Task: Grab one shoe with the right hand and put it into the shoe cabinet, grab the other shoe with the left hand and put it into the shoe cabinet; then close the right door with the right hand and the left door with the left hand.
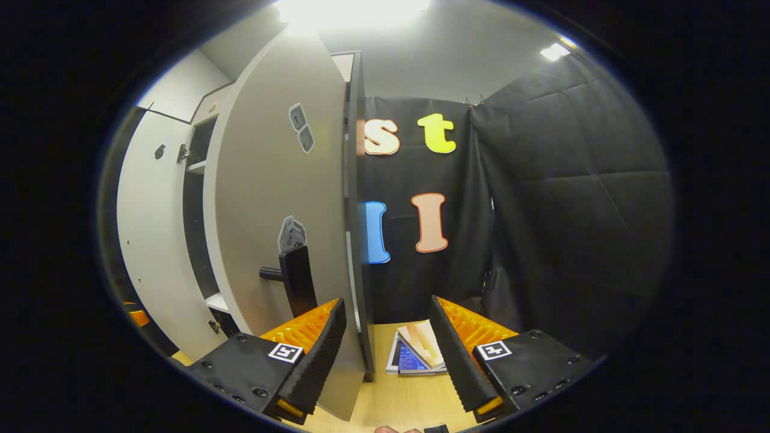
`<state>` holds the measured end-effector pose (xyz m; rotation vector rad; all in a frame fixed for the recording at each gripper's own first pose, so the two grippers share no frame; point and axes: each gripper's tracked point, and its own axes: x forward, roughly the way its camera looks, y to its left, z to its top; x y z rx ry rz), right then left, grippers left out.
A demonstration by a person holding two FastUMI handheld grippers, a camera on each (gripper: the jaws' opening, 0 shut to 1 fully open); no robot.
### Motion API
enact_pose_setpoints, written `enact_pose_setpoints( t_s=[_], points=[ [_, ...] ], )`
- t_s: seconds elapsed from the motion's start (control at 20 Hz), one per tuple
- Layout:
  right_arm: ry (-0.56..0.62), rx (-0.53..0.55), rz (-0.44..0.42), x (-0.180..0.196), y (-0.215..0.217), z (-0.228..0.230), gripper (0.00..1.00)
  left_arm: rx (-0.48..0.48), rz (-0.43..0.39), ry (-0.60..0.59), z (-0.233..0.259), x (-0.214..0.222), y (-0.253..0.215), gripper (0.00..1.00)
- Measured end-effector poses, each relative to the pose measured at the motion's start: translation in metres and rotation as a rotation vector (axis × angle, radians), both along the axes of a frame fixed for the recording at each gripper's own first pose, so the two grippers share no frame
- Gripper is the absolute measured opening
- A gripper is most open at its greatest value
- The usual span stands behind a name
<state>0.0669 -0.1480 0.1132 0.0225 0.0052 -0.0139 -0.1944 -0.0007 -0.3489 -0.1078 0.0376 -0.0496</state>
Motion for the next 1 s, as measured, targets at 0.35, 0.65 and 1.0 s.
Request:
enact_pose_setpoints(
  t_s=[0.35, 0.65, 1.0],
  points=[
    [0.004, 0.068, 0.079, 0.006, 0.046, -0.007, 0.89, 0.025, 0.037, 0.018, -0.004, -0.012, 0.017, 0.98],
    [0.001, 0.110, 0.151, 0.018, 0.087, -0.006, 0.92, 0.026, 0.100, 0.023, 0.001, -0.025, 0.038, 0.98],
    [0.031, 0.177, 0.216, 0.048, 0.128, -0.006, 0.92, 0.030, 0.202, 0.037, 0.000, -0.036, 0.079, 0.99]
  ],
)
